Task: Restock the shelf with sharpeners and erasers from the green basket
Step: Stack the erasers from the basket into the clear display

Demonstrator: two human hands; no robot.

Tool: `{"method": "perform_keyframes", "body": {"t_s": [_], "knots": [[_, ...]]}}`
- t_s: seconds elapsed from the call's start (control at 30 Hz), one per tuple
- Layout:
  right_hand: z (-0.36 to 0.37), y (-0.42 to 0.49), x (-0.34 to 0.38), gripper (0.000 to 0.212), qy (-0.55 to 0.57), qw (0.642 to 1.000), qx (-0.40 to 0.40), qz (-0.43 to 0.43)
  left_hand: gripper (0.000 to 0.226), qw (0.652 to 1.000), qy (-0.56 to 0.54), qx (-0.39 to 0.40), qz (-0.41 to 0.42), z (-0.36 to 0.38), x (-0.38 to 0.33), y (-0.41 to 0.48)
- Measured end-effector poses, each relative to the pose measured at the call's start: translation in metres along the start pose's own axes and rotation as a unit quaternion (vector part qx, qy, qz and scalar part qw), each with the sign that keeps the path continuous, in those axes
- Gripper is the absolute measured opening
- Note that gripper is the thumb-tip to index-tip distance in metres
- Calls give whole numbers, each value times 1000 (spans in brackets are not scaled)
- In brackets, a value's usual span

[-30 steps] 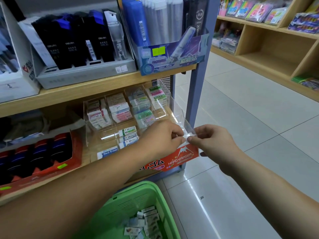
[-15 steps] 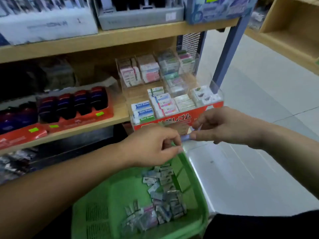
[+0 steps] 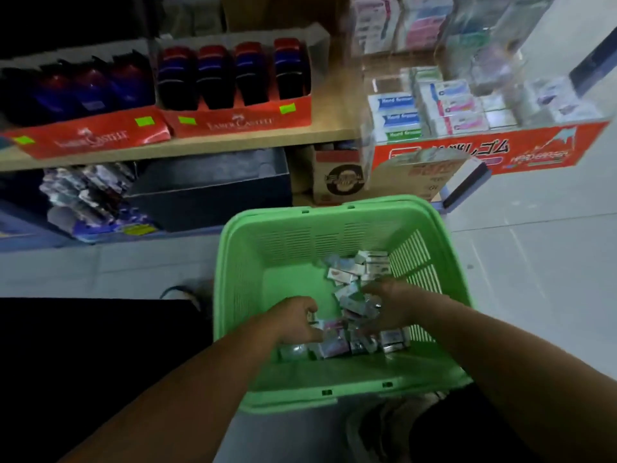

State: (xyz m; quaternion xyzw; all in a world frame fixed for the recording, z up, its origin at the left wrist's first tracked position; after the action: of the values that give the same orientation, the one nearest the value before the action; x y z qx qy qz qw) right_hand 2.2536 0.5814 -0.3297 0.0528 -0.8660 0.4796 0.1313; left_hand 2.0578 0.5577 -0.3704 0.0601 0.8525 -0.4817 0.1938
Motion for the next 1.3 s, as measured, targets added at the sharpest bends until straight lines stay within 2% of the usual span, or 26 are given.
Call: {"method": "perform_keyframes", "body": {"t_s": [0.07,0.13,0.2,0.27,0.37,0.5,0.6,0.73,0.9,1.07,1.2,1.3], "knots": [[21,23,-4,110,12,1000,8,15,77,999,-35,-9,-3,10,13,5],[47,42,-10,124,17,999,14,27,79,999,-33,-31,1,18,19,11],[62,53,-20,137,-10,999,5,53,97,999,15,-47,9,23,18,18],[60,57,-23,131,-31,998,-15,46,115,997,51,-53,10,28,12,24],[54,61,-25,114,-43,998,-47,20,129,994,95,-60,-3,34,5,33],[60,67,-33,136,-9,999,-36,23,135,995,80,-57,-14,37,5,38],[57,69,-38,125,3,999,-54,4,123,997,64,-44,-24,36,5,41],[61,70,-48,127,7,1000,-24,-2,102,999,18,-8,-39,55,13,37],[63,64,-53,124,-35,999,-13,12,69,998,-40,-28,-43,65,6,35],[57,63,-52,89,47,998,-19,31,56,991,-121,-27,-56,72,5,32],[69,61,-55,72,190,981,8,31,44,992,-104,-21,-64,68,1,37],[63,62,-57,38,276,961,1,24,34,990,-123,-35,-68,69,2,37]]}}
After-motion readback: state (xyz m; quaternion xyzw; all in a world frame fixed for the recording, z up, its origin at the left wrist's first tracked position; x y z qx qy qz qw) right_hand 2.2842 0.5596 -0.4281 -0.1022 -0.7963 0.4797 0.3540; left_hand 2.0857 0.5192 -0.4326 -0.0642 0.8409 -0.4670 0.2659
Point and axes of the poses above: each hand's wrist, its own y-axis towards the middle knuckle, its own z-axis out of the palm, x = y × z, the point moved 7 cm from there along y, towards the middle knuckle, and after that the axes turned 8 degrees about y, right-handed, at the moved point
